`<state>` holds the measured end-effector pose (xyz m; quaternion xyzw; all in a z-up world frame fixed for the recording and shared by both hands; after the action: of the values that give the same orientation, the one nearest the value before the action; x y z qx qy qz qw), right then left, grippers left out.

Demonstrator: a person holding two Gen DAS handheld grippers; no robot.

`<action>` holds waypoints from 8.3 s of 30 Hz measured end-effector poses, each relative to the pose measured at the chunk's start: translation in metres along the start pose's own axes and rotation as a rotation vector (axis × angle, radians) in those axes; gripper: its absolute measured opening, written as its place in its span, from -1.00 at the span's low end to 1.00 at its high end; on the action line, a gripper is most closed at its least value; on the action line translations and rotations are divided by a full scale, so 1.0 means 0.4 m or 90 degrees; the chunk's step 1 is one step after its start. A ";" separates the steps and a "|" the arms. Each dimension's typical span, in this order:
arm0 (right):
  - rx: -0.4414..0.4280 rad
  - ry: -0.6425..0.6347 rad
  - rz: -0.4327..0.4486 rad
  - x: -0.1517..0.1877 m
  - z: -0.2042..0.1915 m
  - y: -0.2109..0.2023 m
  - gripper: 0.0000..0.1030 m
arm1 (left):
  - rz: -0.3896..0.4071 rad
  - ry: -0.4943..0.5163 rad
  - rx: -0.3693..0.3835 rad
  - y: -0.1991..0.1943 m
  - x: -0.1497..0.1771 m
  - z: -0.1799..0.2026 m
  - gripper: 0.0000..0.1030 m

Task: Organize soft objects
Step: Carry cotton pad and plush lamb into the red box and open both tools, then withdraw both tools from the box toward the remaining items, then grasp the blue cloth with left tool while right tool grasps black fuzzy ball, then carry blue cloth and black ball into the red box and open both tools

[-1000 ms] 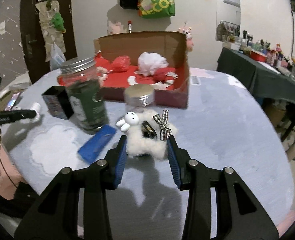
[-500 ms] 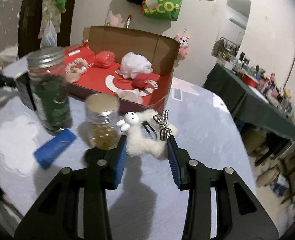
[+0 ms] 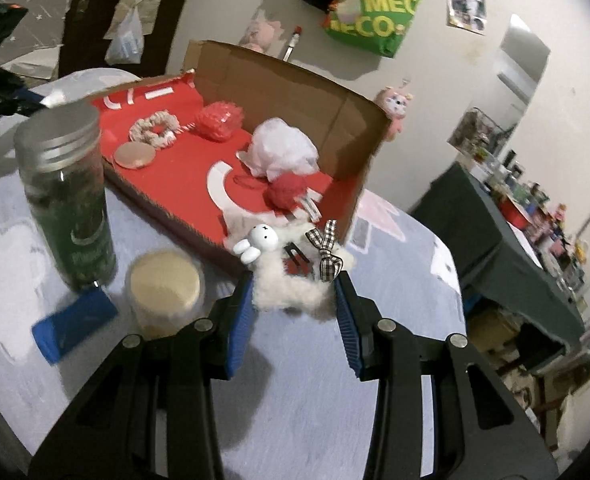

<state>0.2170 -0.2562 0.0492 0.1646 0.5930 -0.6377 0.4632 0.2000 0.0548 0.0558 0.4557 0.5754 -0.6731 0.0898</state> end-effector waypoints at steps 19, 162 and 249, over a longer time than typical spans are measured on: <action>-0.277 0.075 -0.189 -0.182 -0.103 0.246 -0.27 | -0.136 0.011 0.156 0.279 -0.255 0.098 -0.69; -0.222 0.272 -0.006 0.126 -0.299 -0.128 -0.41 | 0.047 -0.082 0.106 0.002 0.079 0.387 -0.60; -0.375 0.106 -0.183 -0.172 -0.090 0.166 -0.40 | -0.138 -0.044 0.224 0.297 -0.221 0.106 -0.60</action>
<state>0.2924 -0.1876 0.0526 -0.0101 0.8046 -0.4825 0.3461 0.3052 -0.0552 0.0335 0.3766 0.4910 -0.7843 -0.0444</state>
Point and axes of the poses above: each gripper's, at about its wrist camera, not at the fingertips, and y roughly the way its jaws point, z to its right, x to its underside, the point moved 7 cm from there along y, roughly the way its jaws point, and after that the axes turned 8 degrees about y, right-handed, at the moved point
